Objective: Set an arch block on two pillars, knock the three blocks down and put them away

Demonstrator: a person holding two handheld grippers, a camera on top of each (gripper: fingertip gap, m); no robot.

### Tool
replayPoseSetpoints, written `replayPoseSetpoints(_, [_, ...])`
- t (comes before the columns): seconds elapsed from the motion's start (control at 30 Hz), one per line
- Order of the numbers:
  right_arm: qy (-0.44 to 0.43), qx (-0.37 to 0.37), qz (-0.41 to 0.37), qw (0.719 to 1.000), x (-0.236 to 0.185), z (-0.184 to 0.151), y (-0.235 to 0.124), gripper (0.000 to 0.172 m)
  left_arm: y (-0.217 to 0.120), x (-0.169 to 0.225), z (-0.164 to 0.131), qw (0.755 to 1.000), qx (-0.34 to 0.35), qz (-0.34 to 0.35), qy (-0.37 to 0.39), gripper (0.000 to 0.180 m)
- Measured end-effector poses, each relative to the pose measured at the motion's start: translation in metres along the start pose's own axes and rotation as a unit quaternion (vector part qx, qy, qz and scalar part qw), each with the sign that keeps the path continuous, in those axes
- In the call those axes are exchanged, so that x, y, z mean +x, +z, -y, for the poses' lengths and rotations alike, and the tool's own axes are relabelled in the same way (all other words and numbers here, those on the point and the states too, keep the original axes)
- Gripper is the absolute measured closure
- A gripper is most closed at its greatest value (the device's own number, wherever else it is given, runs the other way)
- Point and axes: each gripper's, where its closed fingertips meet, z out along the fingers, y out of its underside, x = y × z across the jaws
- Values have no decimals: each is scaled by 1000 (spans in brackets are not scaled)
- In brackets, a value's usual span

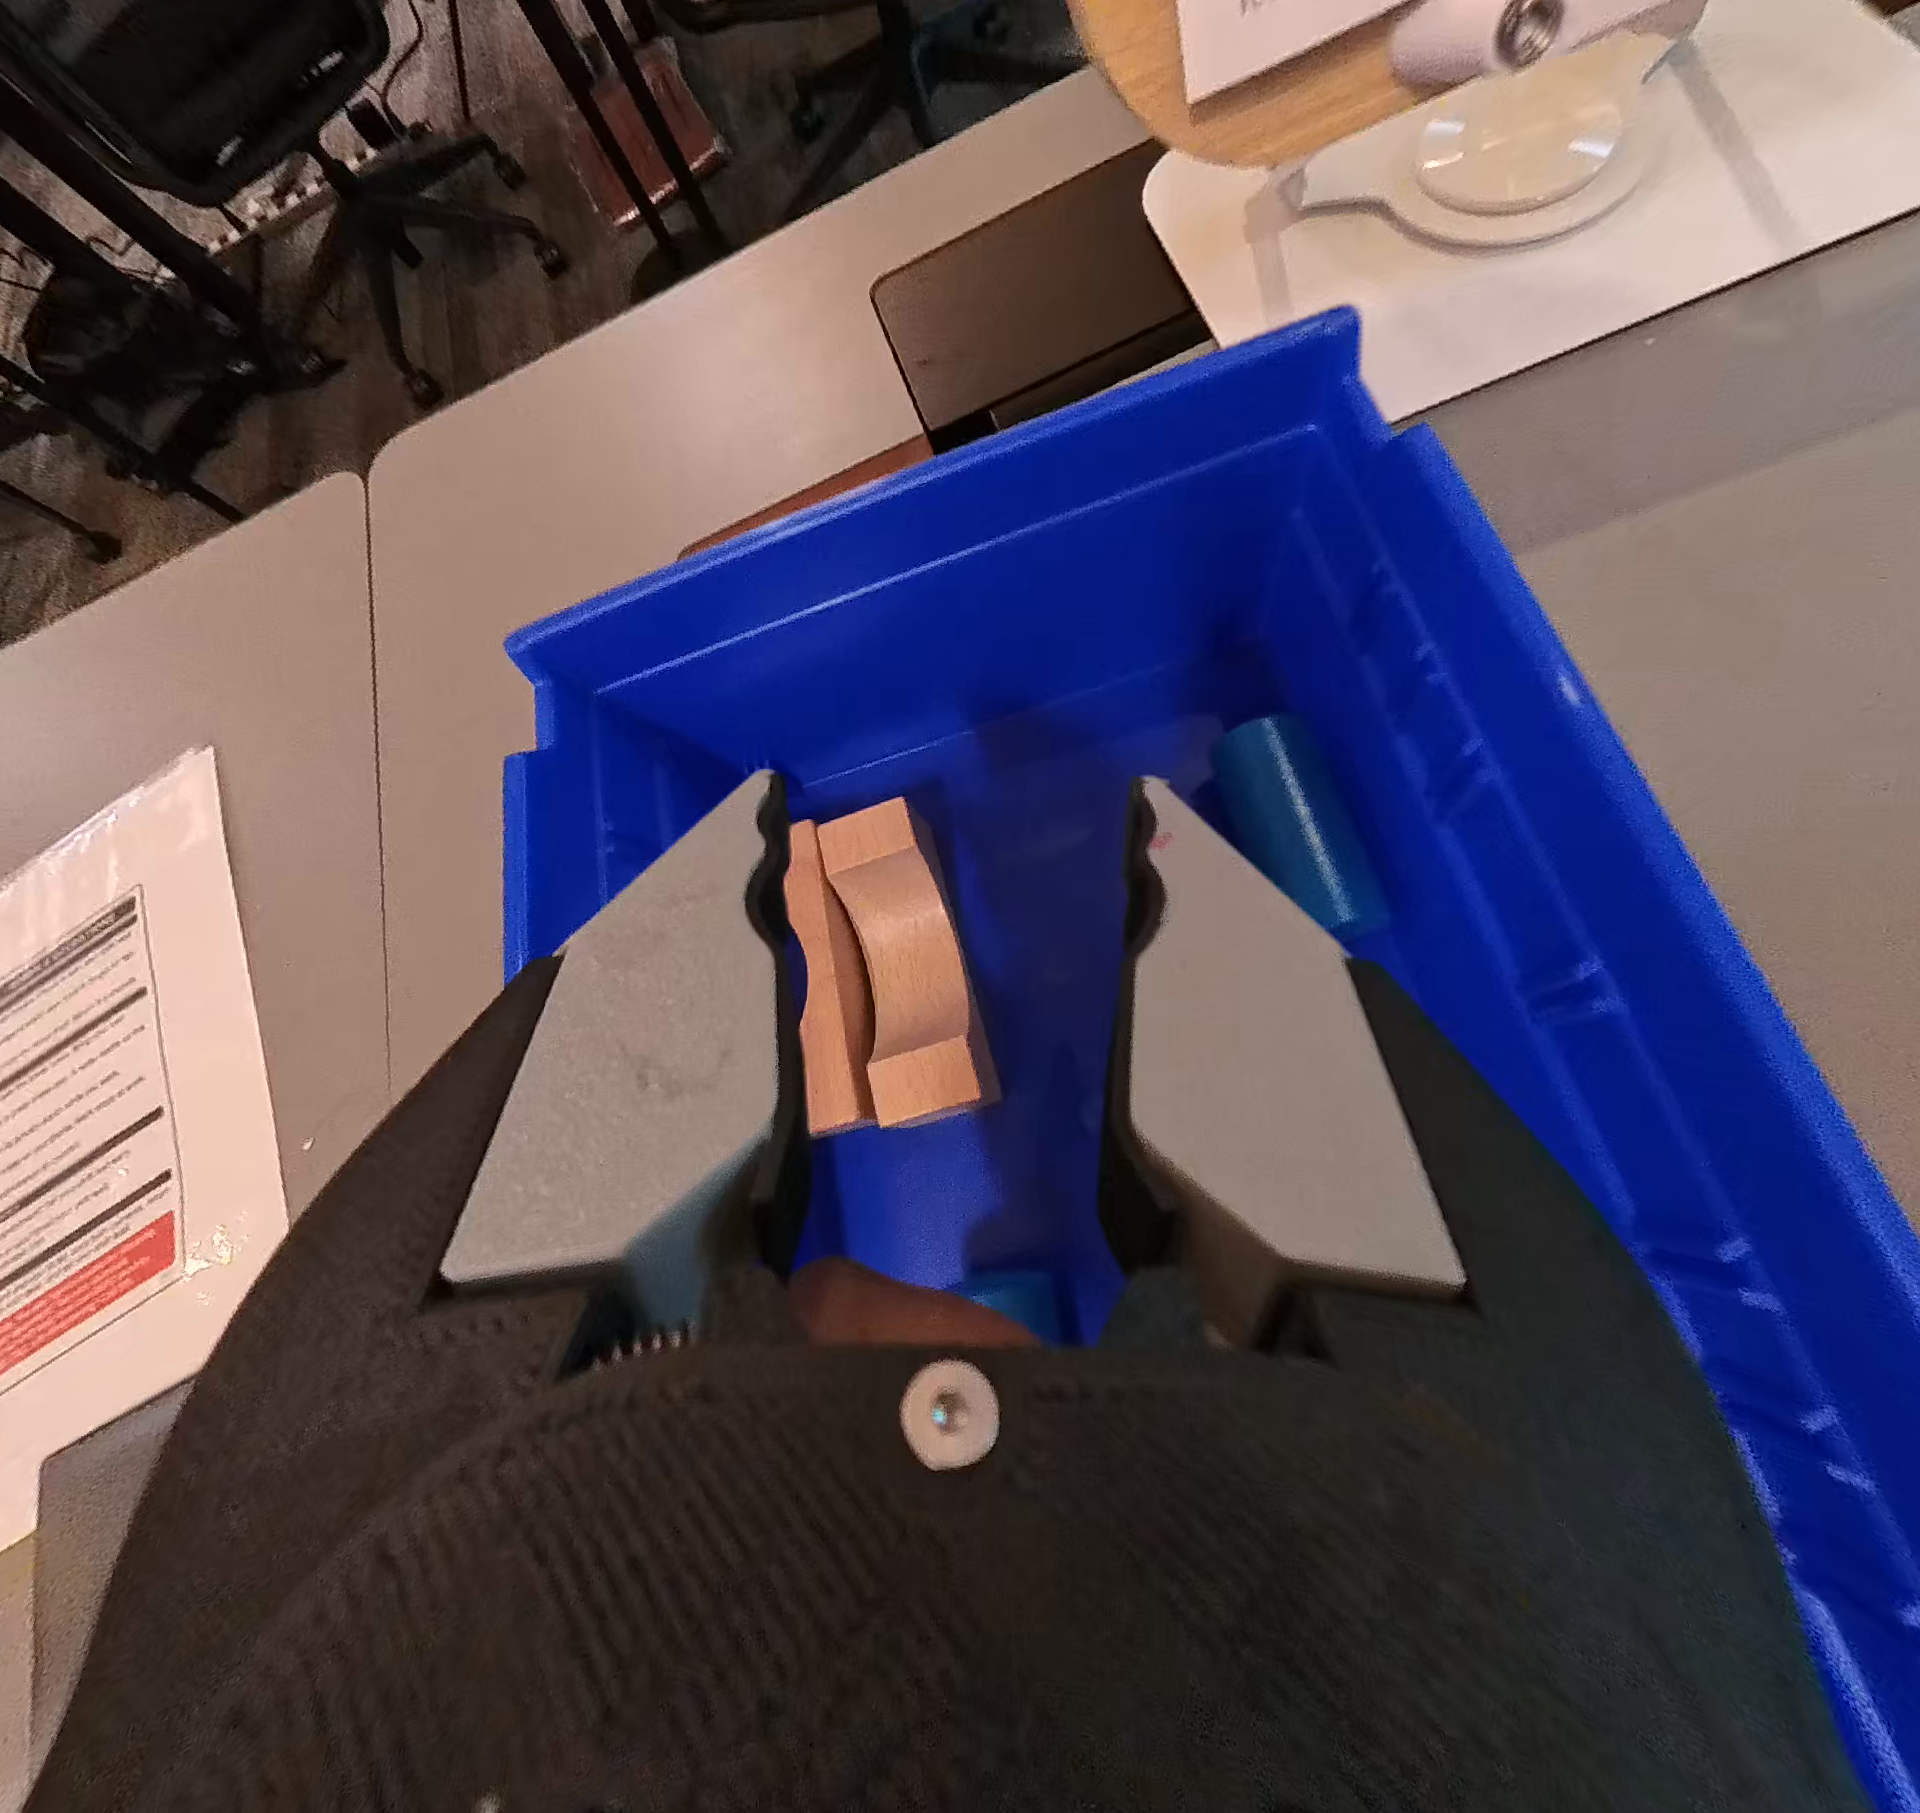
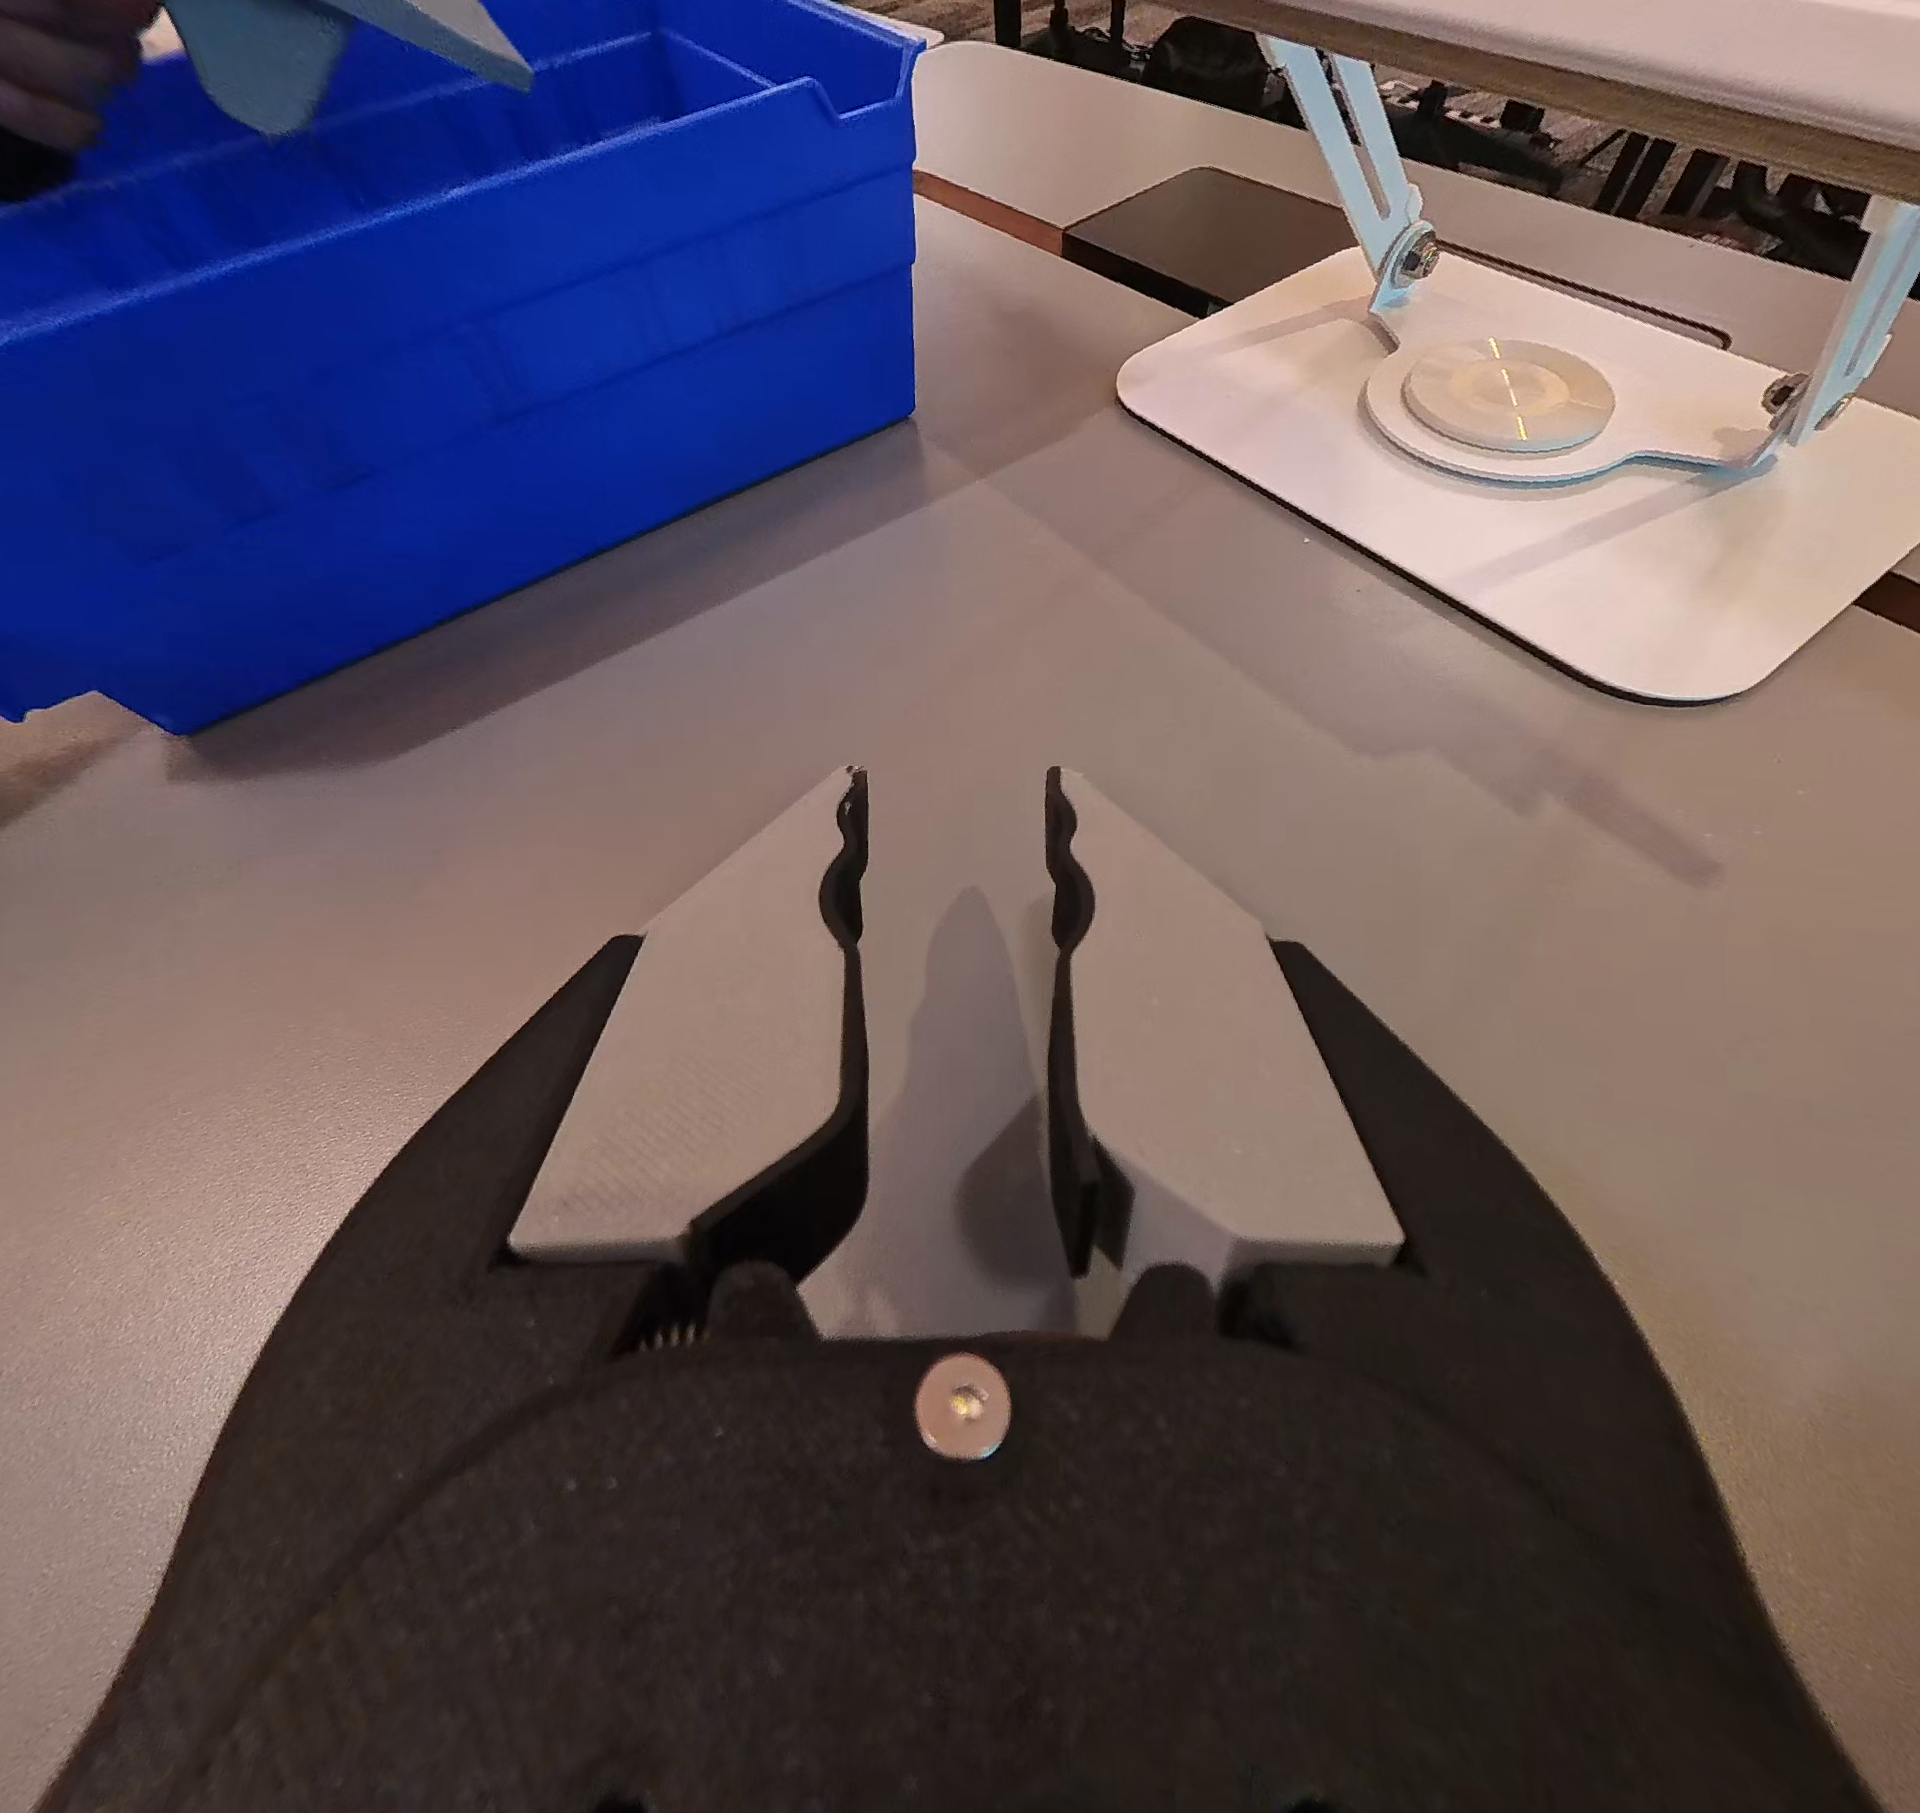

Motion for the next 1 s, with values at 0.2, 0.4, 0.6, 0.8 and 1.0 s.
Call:
replayPoseSetpoints(0.2, [-2,0,0,1000,-1,0,0,140,-1,1,0,1000,-3,3,8,118])
replayPoseSetpoints(0.4, [-5,-2,-1,1000,-2,-1,0,141,8,-2,-15,999,-33,7,13,120])
replayPoseSetpoints(0.6, [-4,-2,0,1000,-2,-1,0,140,19,-2,-34,998,-68,-3,13,120])
replayPoseSetpoints(0.8, [-4,-2,-1,1000,-2,-1,0,140,28,-5,-51,994,-102,5,24,119])
replayPoseSetpoints(1.0, [-4,-2,0,1000,-2,-1,0,140,37,-2,-67,990,-137,2,41,119])
